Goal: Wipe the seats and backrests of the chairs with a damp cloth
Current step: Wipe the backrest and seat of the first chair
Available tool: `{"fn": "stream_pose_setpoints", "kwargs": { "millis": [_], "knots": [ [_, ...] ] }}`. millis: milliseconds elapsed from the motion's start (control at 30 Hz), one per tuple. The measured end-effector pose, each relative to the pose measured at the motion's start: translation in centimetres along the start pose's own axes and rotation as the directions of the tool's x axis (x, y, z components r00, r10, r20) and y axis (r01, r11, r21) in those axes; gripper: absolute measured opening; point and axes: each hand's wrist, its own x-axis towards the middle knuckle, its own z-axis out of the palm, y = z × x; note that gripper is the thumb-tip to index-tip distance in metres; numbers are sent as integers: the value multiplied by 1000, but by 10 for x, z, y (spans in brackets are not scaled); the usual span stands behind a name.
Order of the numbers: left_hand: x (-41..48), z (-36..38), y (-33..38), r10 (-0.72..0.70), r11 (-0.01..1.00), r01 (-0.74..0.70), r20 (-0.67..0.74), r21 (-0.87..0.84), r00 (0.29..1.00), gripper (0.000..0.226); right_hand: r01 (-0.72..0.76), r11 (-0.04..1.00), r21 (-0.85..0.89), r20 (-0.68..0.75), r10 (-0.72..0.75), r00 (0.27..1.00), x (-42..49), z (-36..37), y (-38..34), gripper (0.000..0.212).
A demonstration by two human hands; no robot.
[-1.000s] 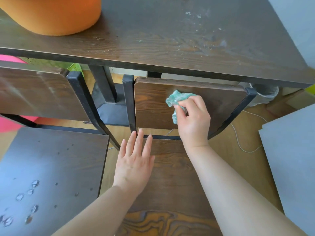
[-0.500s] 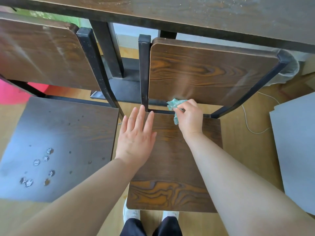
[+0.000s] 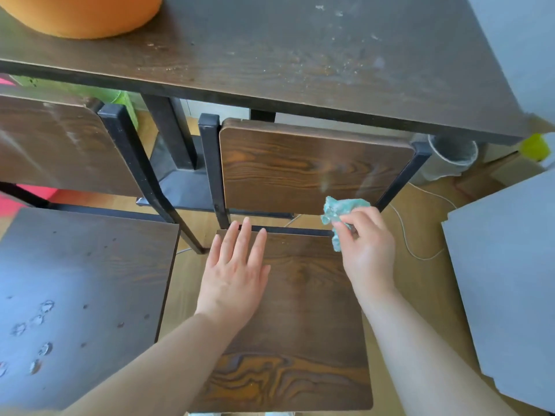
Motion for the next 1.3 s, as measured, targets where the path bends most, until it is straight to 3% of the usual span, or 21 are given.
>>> {"fn": "stream_pose_setpoints", "kwargs": {
  "millis": [233, 367, 700, 900, 1100, 1300],
  "knots": [
    [37, -17, 47, 80, 996, -77, -79, 37, 994, 61, 195, 980, -44, -303, -199, 932, 83, -62, -9, 10],
    [56, -20, 71, 94, 995, -89, -109, 50, 990, 51, 244, 967, -73, -288, -255, 923, 109, -58, 1, 11],
    [77, 1, 86, 109, 993, -107, -31, 56, 994, 61, 322, 939, -118, -353, -343, 871, 100, -38, 25, 13],
    [82, 8, 85, 87, 995, -87, -5, 50, 996, 61, 311, 945, -103, -280, -328, 902, 83, -14, 48, 14],
    [80, 14, 79, 68, 997, -68, 17, 20, 998, 62, 198, 976, -88, -117, -208, 971, 52, 21, 74, 13],
    [75, 13, 71, 45, 999, -46, 37, 24, 998, 63, 112, 992, -54, -65, -115, 991, 41, 38, 81, 11]
  ]
}}
